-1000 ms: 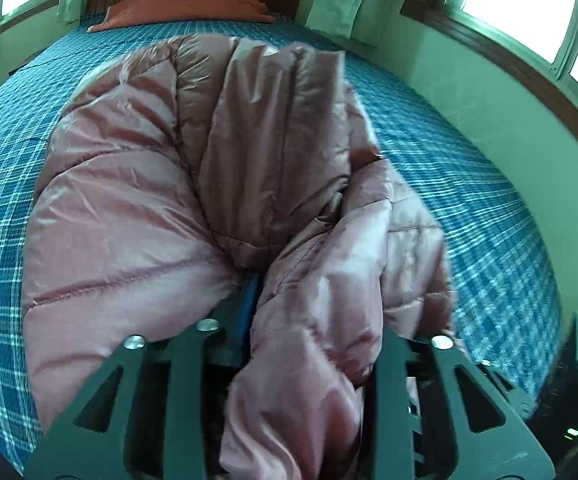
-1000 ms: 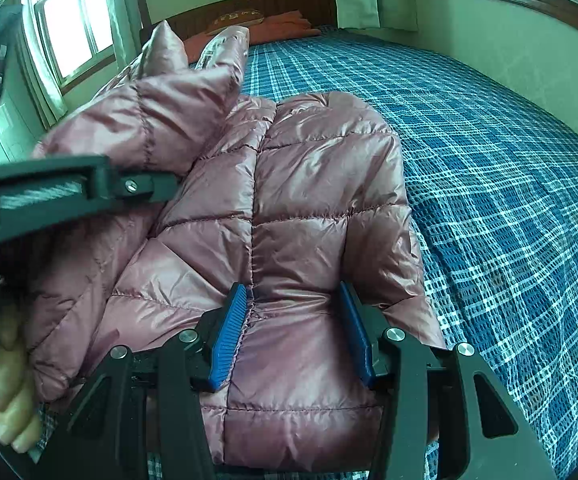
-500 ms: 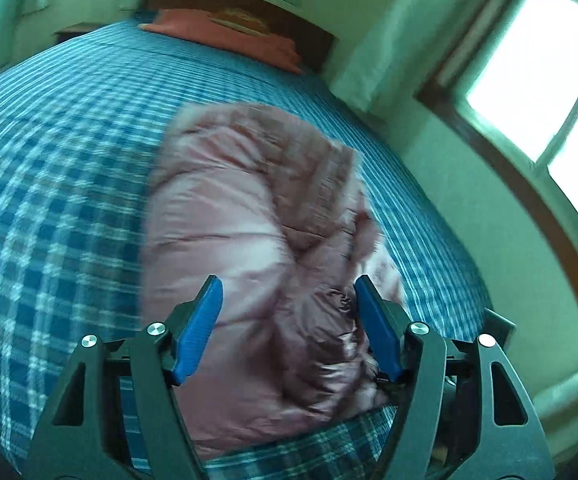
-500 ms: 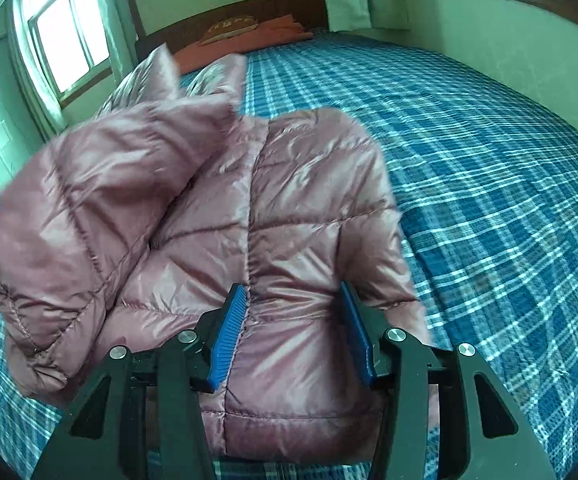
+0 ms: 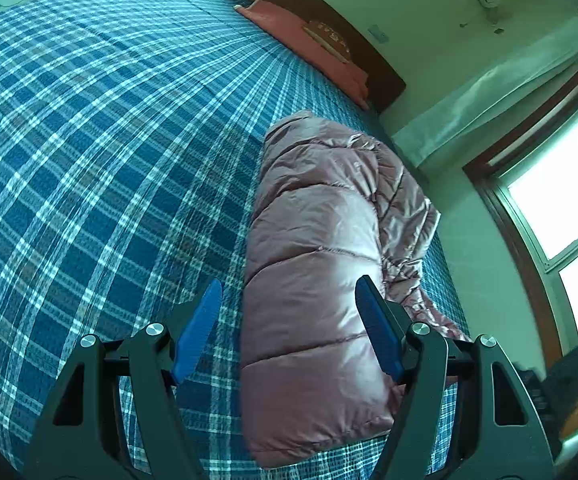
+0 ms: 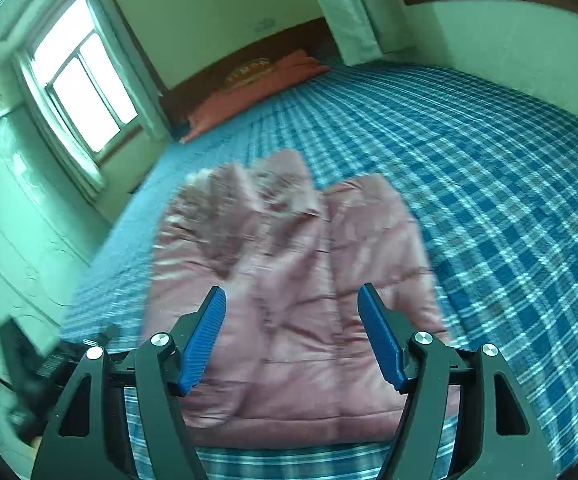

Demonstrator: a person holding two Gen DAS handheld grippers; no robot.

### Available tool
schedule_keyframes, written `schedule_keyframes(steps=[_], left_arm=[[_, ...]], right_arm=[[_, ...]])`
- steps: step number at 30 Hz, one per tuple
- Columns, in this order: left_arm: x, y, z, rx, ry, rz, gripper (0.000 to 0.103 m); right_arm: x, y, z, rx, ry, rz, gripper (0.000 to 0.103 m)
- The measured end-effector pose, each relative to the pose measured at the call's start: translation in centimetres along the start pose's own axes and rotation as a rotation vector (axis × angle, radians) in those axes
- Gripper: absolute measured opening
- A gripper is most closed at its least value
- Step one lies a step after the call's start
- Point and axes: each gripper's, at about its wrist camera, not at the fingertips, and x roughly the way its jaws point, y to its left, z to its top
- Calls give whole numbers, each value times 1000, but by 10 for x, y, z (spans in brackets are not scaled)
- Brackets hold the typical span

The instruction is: Fold large clothes

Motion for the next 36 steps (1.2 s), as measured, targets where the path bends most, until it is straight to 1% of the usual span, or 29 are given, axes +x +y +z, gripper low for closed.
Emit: schedule_keyframes(steps=[3, 6, 10, 11, 12, 13, 14, 15, 17, 20, 22, 26, 28, 30, 32, 34, 36], left_arm=[[2, 6, -3, -17, 8, 3, 69], [2, 9, -5, -21, 6, 11, 69], [2, 12, -6, -17, 4, 19, 69], [2, 13, -7, -20, 6, 17, 69], [3, 14, -7, -23, 8, 13, 69], [4, 13, -7, -24, 10, 11, 69], [4, 12, -8, -23, 13, 6, 69], [4, 11, -9, -21, 15, 2, 69], [4, 5, -12, -8, 23, -12, 69], [7, -6, -18, 14, 33, -35, 71], [13, -14, -22, 35, 47, -46, 71], [30, -36, -34, 73, 88, -70, 71], [42, -49, -43, 123, 105, -58, 71], [54, -56, -49, 150, 125, -35, 71], [69, -58, -55, 173, 162, 11, 70], [84, -53, -63, 183, 196, 52, 70], [92, -48, -65, 179, 207, 60, 70]], right_arm=[[-2, 23, -4, -42, -2, 23, 76], [11, 44, -12, -91, 36, 25, 76], [34, 53, -18, -116, 81, -3, 76], [40, 53, -18, -116, 90, -6, 60], [43, 52, -19, -111, 95, -3, 33], [49, 49, -17, -107, 120, 0, 30], [49, 45, -15, -99, 124, 6, 21], [49, 41, -14, -93, 123, 7, 14], [41, 27, -8, -83, 91, -13, 11], [24, -4, 1, -47, 42, -55, 9], [15, -24, 0, -22, 28, -89, 9], [12, -65, -15, 31, 55, -146, 9], [19, -78, -26, 60, 92, -151, 9], [30, -88, -37, 71, 118, -159, 9], [43, -97, -48, 91, 142, -155, 9], [54, -104, -56, 99, 144, -145, 9], [57, -108, -57, 122, 139, -124, 9]])
